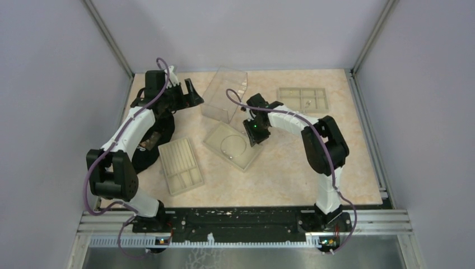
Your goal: Organize the mixed jewelry
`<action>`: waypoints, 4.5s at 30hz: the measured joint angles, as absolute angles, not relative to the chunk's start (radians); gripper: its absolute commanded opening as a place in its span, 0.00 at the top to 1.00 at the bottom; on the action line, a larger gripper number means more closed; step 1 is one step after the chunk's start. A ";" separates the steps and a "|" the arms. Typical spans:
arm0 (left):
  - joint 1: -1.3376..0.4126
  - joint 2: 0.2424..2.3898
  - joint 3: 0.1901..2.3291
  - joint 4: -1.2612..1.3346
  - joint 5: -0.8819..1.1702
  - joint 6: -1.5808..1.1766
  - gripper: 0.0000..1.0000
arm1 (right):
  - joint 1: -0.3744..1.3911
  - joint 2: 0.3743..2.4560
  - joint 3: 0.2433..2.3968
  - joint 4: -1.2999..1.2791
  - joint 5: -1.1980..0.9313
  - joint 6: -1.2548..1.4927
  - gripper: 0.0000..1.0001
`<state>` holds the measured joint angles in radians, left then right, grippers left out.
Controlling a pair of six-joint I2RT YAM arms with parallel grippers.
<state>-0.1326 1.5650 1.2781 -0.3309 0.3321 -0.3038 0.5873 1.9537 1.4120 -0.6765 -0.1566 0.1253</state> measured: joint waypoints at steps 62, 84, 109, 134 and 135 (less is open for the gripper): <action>-0.098 2.049 1.663 -0.237 0.467 -0.381 0.02 | 0.455 2.136 1.734 -0.293 -0.264 0.762 0.18; -0.104 1.894 1.274 -0.083 0.601 -0.476 0.02 | 0.484 2.185 1.560 0.031 -0.702 0.884 0.19; -0.121 1.620 1.297 -0.297 0.347 -0.344 0.02 | 0.289 1.602 1.283 -0.515 -0.168 0.627 0.46; -0.144 1.978 1.617 -0.290 0.375 -0.320 0.02 | 0.226 2.420 2.284 -0.464 -0.287 0.707 0.35; -0.144 1.978 1.617 -0.285 0.382 -0.321 0.02 | 0.226 2.481 2.356 -0.448 -0.304 0.719 0.34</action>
